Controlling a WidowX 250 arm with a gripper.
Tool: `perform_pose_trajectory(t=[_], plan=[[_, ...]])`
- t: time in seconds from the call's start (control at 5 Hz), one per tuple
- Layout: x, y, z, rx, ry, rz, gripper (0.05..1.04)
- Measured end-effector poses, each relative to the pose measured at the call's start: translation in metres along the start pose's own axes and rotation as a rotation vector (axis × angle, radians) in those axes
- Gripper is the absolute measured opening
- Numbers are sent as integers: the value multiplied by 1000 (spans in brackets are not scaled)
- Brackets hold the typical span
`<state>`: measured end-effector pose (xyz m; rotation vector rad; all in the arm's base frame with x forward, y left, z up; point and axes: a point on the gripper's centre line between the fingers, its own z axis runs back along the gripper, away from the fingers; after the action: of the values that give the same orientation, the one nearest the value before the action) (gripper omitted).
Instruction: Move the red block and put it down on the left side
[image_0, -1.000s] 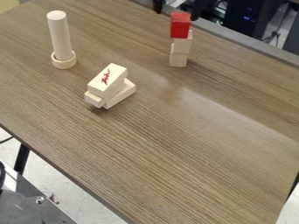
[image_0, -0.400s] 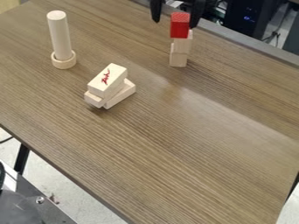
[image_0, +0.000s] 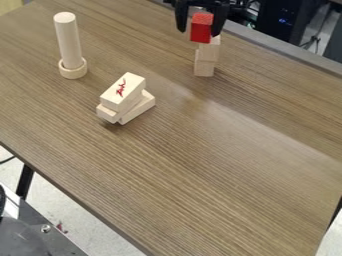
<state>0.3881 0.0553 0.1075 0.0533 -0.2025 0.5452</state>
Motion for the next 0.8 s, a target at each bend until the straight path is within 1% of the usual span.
perform_pose_trajectory(t=[0.2, 0.4, 0.6, 0.8], plan=[[-1, 2, -3, 9, -10, 29, 505], [-4, 4, -3, 7, -13, 35, 505], [-7, 3, 16, 0, -49, 28, 501], [-8, -1, 39, 12, -111, 3, 501]])
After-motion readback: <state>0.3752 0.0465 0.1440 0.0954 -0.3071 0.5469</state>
